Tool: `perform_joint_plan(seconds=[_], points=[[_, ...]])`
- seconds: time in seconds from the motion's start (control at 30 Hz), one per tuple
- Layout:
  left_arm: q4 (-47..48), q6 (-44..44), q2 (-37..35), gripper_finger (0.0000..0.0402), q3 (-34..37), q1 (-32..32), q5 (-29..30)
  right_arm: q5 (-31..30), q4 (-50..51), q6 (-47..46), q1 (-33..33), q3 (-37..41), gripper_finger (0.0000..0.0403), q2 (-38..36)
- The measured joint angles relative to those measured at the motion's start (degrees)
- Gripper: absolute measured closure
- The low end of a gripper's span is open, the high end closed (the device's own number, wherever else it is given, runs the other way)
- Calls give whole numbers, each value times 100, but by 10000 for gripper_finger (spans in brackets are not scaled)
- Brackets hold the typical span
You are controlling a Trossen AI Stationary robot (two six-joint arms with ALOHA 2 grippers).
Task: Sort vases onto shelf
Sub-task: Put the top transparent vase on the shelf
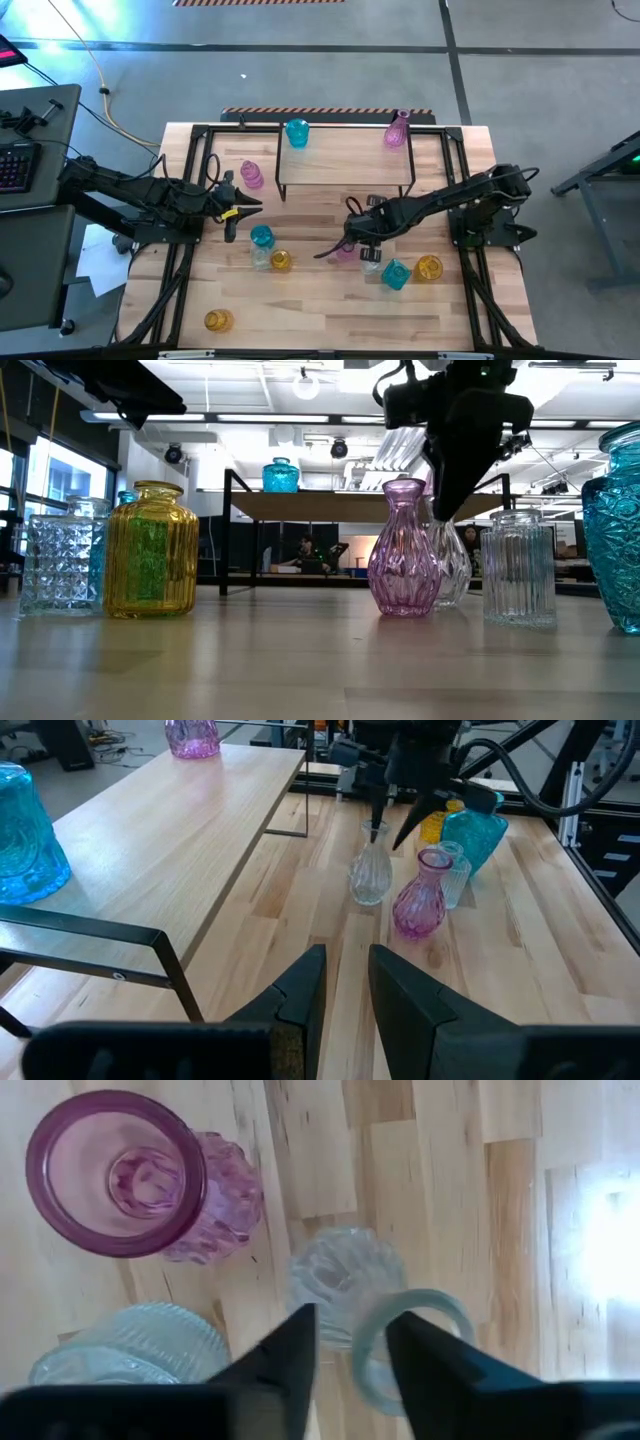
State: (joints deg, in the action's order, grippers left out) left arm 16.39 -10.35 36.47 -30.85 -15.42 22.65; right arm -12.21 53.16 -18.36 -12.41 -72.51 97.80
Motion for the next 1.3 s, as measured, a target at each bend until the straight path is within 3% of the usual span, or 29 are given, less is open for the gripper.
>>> perform_joint_plan(seconds=[0.1, 0.17, 0.6, 0.77, 1.07, 1.3], points=[[1, 2, 0, 330, 0, 0, 0, -7, 33, 92, 7, -6, 372, 0], [1, 2, 0, 330, 0, 0, 0, 1, 76, 143, 7, 2, 391, 1], [1, 2, 0, 330, 0, -1, 0, 147, 714, -337, -7, -148, 398, -414], [-1, 2, 0, 330, 0, 0, 0, -260, 1457, -430, -98, -779, 399, -525], [-2, 2, -1, 330, 0, 0, 2, -1149, 2939, -360, -238, -2726, 401, -555], [-7, -4, 0, 330, 0, -1, 3, -1765, 3676, 182, 111, -3636, 401, -560]])
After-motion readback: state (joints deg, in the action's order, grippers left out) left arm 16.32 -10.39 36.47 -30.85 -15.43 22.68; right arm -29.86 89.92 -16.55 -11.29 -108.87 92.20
